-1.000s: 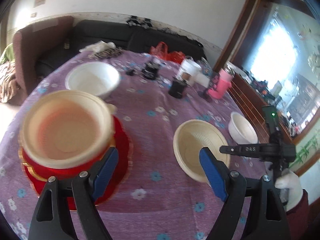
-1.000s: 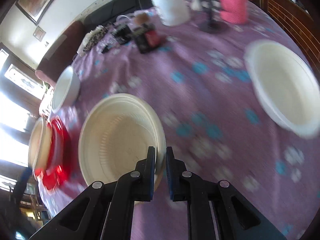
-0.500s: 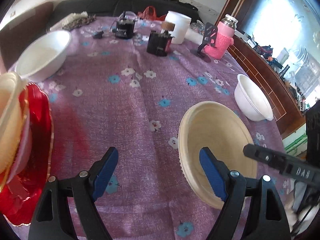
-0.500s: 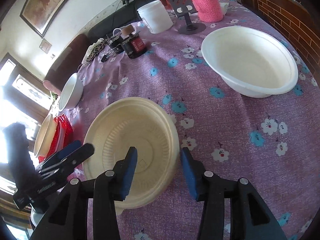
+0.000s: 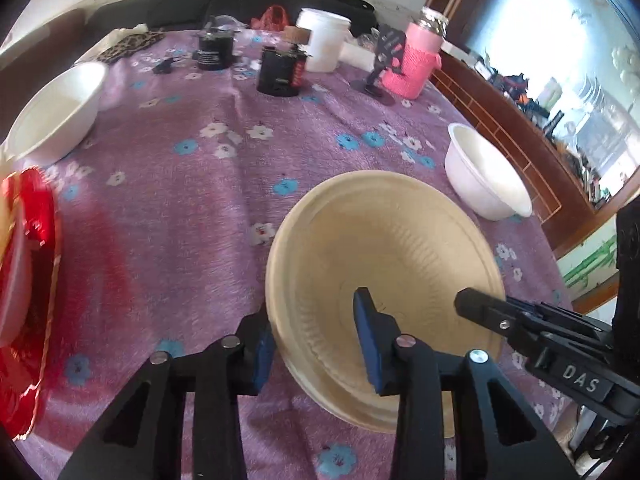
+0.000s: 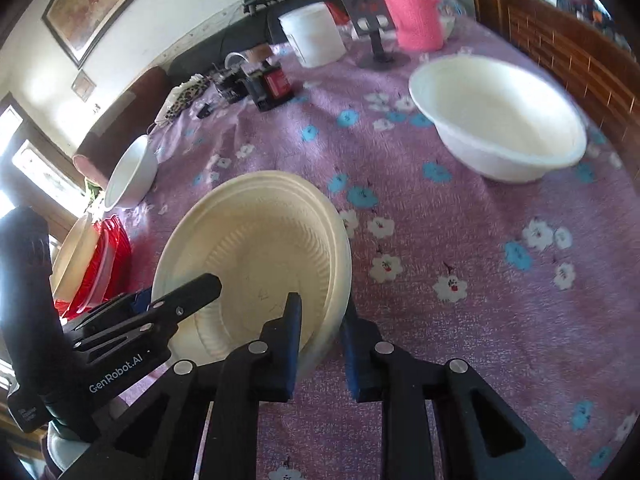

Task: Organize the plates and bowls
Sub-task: 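Carry the beige bowl onto the stacked bowls and open the right tool, then move the right tool to the large white bowl, then grasp the white bowl rim with the right tool and lift it, then carry the white bowl onto the beige bowl stack and open the right tool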

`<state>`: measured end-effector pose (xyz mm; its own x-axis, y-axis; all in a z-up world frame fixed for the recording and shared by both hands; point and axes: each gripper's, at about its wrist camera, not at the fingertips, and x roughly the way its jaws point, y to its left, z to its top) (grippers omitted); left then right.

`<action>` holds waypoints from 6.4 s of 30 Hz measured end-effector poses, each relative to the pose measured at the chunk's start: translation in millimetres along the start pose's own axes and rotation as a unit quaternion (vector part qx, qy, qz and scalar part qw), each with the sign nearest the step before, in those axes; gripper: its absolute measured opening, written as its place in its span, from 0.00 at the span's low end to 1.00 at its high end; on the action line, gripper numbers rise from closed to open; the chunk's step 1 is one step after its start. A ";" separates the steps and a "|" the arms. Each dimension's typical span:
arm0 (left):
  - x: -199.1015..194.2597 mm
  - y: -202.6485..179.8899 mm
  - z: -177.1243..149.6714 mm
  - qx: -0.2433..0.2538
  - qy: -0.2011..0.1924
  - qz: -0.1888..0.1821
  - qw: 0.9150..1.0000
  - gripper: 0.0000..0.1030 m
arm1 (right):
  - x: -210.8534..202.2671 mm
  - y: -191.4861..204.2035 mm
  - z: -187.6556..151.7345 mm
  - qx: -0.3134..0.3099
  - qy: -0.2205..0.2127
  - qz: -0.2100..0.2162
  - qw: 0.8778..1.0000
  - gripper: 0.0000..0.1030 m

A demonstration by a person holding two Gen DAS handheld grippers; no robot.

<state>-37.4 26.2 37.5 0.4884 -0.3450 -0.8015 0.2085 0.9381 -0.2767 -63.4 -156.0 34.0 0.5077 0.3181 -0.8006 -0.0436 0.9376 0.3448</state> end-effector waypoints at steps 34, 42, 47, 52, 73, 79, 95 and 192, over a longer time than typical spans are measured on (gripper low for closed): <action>-180.2 210.6 -1.9 -0.165 -0.165 0.162 0.959 0.35 | 45.1 297.8 30.2 -0.200 -0.023 0.072 0.977 0.20; -169.3 217.2 3.9 -0.157 -0.153 0.172 0.960 0.37 | 71.2 293.9 35.2 -0.189 0.000 0.070 0.980 0.21; -168.8 220.8 5.2 -0.163 -0.155 0.182 0.957 0.49 | 78.8 293.2 36.6 -0.187 0.003 0.069 0.980 0.21; -175.6 222.3 5.6 -0.163 -0.165 0.189 0.954 0.57 | 80.6 289.5 39.7 -0.174 0.004 0.075 0.982 0.32; -234.0 156.7 -25.2 -0.135 -0.244 0.146 0.949 0.78 | 22.9 188.1 37.9 -0.109 -0.054 0.070 0.990 0.57; -205.7 107.8 -27.9 -0.073 -0.210 0.114 0.968 0.82 | 9.3 112.5 24.8 -0.064 -0.052 0.045 0.996 0.57; -94.0 18.5 -64.8 0.054 -0.060 0.050 0.996 0.81 | 5.7 -6.2 15.1 0.019 -0.042 -0.004 0.999 0.57; 55.6 -102.9 94.4 0.005 0.008 -0.012 1.000 0.12 | -16.6 -114.1 74.4 0.072 -0.140 0.016 0.987 0.12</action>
<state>48.3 -92.5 71.5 0.4694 -0.3670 -0.8031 0.2291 0.9290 -0.2907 -2.8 -278.7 44.3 0.7270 0.2764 -0.6285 0.0495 0.8919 0.4495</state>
